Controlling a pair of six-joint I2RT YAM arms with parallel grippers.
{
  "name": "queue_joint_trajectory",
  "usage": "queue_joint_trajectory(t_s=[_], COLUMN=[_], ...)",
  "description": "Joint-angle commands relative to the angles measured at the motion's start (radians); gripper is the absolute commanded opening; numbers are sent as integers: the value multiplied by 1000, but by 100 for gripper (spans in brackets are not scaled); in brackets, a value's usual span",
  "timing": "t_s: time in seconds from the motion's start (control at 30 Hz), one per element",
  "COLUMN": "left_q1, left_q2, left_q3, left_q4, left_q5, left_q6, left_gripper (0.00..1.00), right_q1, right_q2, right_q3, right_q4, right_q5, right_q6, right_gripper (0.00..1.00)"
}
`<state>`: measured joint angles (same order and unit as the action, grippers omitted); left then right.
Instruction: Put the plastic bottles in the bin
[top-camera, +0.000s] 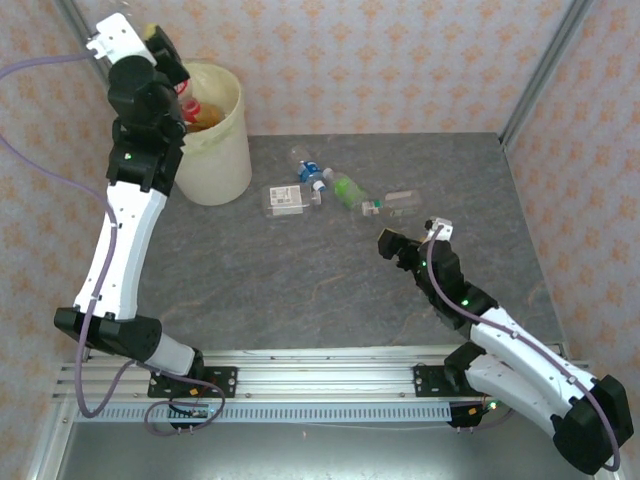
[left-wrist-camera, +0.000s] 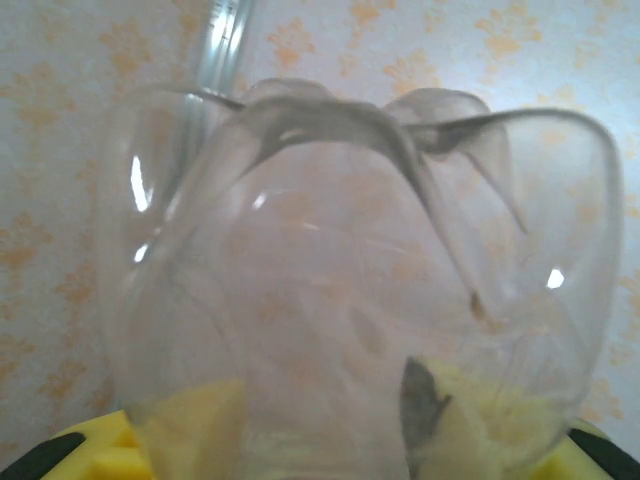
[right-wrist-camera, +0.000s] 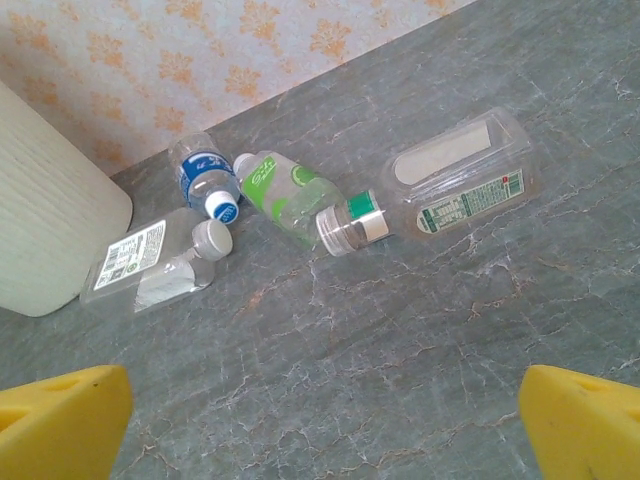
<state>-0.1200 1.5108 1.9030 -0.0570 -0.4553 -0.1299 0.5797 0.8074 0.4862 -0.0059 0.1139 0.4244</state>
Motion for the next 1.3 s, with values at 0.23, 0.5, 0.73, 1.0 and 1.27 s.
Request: queue_joint_trajectory(t_s=[0.23,0.5,0.73,1.0,1.27], left_q1=[89,168,183,184,184], left_q2=[126,227,295,379,393], left_q3=[23,37,53,232,324], left_q4=[73,-27,-99,-332,-424], left_q5=[-209,-212,-250,-308,-266], left_q6=[26,-115,-134,-213,-277], left_gripper=[39,40,53,76,89], right_q1=[-4,-4,-4,-5,-4], right_q2=[3,-11,-42,-50,-53], right_q3=[41,54,46,48,43], right_q4=[12,-27,-51,-57,-56], right_q5=[0,1,16,20,19], right_q6=[-17,-3,8,4,6], right_gripper=[99,99,99,99,99])
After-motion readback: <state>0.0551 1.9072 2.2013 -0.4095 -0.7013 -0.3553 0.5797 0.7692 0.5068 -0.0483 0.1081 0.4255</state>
